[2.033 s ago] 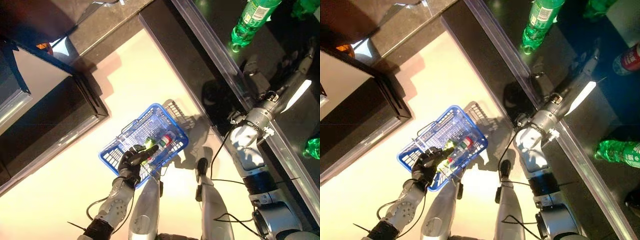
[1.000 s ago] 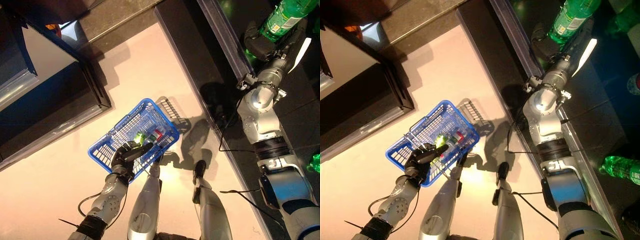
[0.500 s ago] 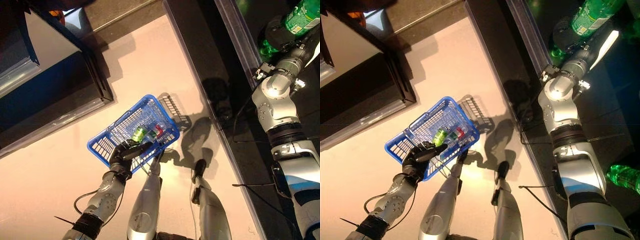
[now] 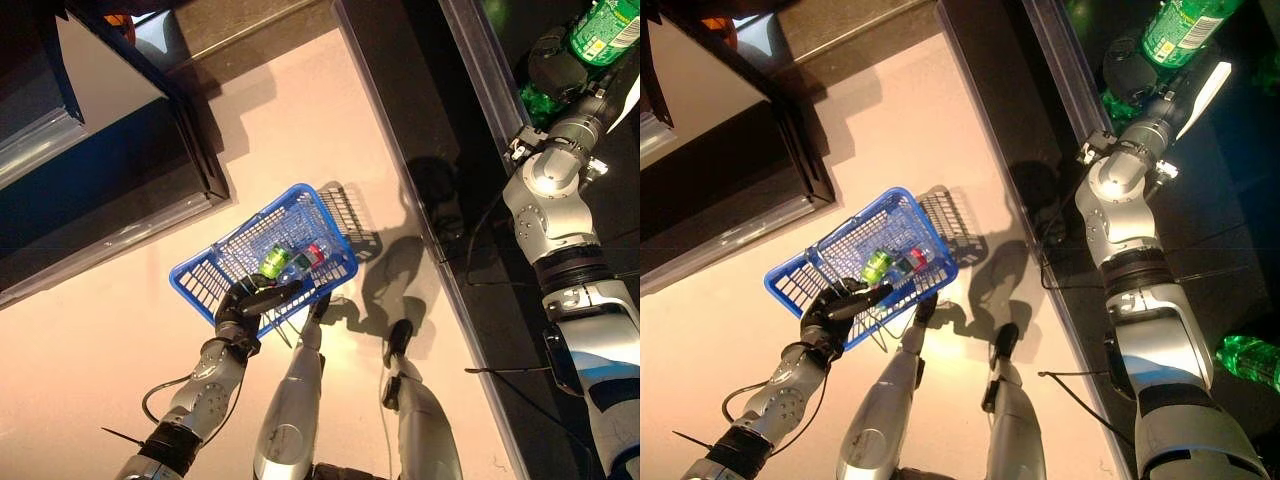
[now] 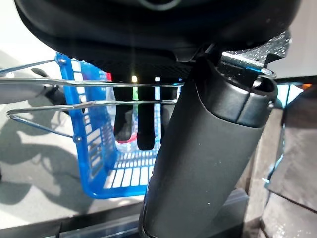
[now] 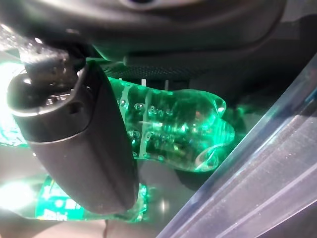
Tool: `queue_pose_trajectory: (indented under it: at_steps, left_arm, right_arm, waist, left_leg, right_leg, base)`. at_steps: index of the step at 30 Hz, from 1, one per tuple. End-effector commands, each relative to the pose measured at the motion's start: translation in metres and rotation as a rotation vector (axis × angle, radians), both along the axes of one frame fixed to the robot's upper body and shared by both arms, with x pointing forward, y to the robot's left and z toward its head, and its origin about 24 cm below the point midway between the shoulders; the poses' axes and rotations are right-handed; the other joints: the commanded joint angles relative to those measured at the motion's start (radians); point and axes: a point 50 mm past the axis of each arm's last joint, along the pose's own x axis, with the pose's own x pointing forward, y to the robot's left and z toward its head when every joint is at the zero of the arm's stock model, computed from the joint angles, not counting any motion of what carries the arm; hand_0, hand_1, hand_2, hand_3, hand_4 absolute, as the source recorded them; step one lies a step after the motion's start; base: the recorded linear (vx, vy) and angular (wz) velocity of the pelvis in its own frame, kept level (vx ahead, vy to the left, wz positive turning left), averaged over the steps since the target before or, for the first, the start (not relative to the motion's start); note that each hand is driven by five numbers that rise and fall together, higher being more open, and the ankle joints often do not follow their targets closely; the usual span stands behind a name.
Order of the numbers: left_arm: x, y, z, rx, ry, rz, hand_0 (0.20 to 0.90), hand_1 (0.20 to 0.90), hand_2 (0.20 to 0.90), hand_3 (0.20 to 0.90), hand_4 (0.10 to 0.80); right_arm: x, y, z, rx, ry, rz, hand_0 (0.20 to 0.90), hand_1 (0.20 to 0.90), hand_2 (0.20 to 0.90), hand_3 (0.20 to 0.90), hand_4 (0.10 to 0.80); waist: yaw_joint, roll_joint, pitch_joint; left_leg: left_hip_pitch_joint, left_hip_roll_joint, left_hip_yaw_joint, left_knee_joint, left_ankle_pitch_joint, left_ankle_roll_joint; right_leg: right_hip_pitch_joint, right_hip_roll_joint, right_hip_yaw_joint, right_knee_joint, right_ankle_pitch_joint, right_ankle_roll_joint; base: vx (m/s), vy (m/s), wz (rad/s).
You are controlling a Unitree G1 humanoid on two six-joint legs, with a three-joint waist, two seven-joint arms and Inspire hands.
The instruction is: Pick up the drink and place into the basket.
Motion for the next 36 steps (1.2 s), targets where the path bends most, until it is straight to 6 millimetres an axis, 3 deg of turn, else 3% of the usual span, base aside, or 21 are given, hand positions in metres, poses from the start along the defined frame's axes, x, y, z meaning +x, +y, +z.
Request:
queue_pose_trajectory:
  at_steps: [1, 5, 10, 14, 24, 29, 36]
  left_arm:
    - [0.005, 0.008, 0.094, 0.011, -0.486, -0.057, 0.3, 0.3, 0.3, 0.2, 0.1]
    - [0.003, 0.01, 0.097, 0.005, -0.503, -0.045, 0.3, 0.3, 0.3, 0.2, 0.1]
    - [0.0, 0.006, 0.101, 0.007, -0.534, -0.052, 0.3, 0.3, 0.3, 0.2, 0.1]
    - [-0.004, 0.001, 0.104, 0.014, -0.56, -0.066, 0.3, 0.3, 0.3, 0.2, 0.1]
    - [-0.013, -0.019, 0.105, -0.006, -0.566, -0.226, 0.3, 0.3, 0.3, 0.2, 0.1]
    - [-0.016, -0.033, 0.111, -0.046, -0.592, -0.321, 0.3, 0.3, 0.3, 0.2, 0.1]
    - [-0.018, -0.065, 0.124, -0.094, -0.633, -0.567, 0.3, 0.3, 0.3, 0.2, 0.1]
  right_arm:
    - [-0.04, 0.008, 0.092, -0.193, -0.393, -0.009, 0.3, 0.3, 0.3, 0.2, 0.1]
    - [-0.05, 0.027, 0.08, -0.249, -0.409, 0.057, 0.3, 0.3, 0.3, 0.2, 0.1]
    - [-0.063, 0.054, 0.045, -0.346, -0.373, 0.201, 0.3, 0.3, 0.3, 0.2, 0.1]
    - [-0.074, 0.072, 0.0, -0.391, -0.317, 0.299, 0.3, 0.3, 0.3, 0.2, 0.1]
    - [-0.097, 0.108, -0.069, -0.418, -0.101, 0.656, 0.3, 0.3, 0.3, 0.2, 0.1]
    - [-0.096, 0.124, -0.099, -0.402, 0.025, 0.789, 0.3, 0.3, 0.3, 0.2, 0.1]
    - [-0.081, 0.149, -0.146, -0.537, 0.276, 0.846, 0.3, 0.3, 0.3, 0.2, 0.1]
  waist:
    - [0.004, -0.017, -0.024]
    - [-0.008, -0.022, -0.024]
    - [-0.026, -0.036, -0.024]
    - [-0.047, -0.056, -0.067]
    - [-0.071, -0.098, -0.212]
    - [-0.065, -0.097, -0.259]
    - [-0.039, -0.072, -0.289]
  left_leg:
    - [0.038, -0.074, -0.01, 0.012, -0.06, 0.081]
    - [0.084, -0.074, -0.006, 0.007, -0.068, 0.082]
    - [0.16, -0.07, -0.004, -0.012, -0.073, 0.082]
    - [0.218, -0.06, 0.004, -0.042, -0.076, 0.083]
    - [0.325, -0.031, 0.007, -0.093, -0.068, 0.069]
    - [0.339, -0.027, -0.003, -0.092, -0.066, 0.062]
    - [0.346, -0.034, -0.054, -0.066, -0.069, 0.054]
  right_leg:
    - [0.046, -0.035, -0.037, 0.013, 0.022, -0.013]
    - [0.084, -0.031, -0.028, 0.013, 0.013, -0.014]
    - [0.154, -0.032, -0.018, -0.005, 0.01, -0.014]
    - [0.209, -0.031, -0.009, -0.03, 0.007, -0.011]
    - [0.319, -0.018, 0.01, -0.059, -0.005, -0.004]
    - [0.344, -0.015, 0.003, -0.061, -0.02, -0.009]
    - [0.37, -0.018, -0.044, -0.039, -0.047, -0.021]
  base:
    - [-0.055, 0.014, 0.01]
    - [-0.038, 0.026, 0.01]
    - [-0.012, 0.021, 0.0]
    - [0.018, 0.003, 0.01]
    - [0.054, -0.016, 0.02]
    - [0.044, -0.003, 0.01]
    - [0.034, 0.011, 0.06]
